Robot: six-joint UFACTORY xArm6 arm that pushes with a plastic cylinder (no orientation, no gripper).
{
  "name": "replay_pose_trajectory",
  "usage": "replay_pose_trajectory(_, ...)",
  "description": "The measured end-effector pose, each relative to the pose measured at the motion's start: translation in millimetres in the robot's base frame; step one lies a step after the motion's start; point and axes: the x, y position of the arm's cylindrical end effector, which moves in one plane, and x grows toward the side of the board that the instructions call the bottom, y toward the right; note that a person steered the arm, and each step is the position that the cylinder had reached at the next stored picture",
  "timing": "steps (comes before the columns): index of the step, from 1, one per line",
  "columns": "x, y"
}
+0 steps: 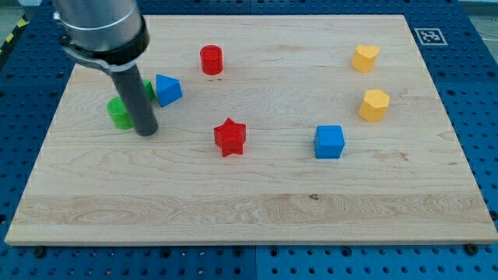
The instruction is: Push the yellow heart to the top right of the red circle
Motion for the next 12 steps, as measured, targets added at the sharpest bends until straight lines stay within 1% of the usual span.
replay_pose_trajectory(1,6,57)
replay_pose_trajectory(2,-10,113)
replay_pose_trajectory(3,-55,164)
replay_pose_trajectory(4,-83,201)
replay_pose_trajectory(6,-85,324)
replay_pose_trajectory(7,-102,374)
replay_pose_trajectory(8,-139,371)
replay_pose_trajectory(9,-165,317)
replay_pose_trajectory(10,-173,262)
replay_pose_trajectory(11,-170,285)
replay_pose_trajectory(12,-143,303)
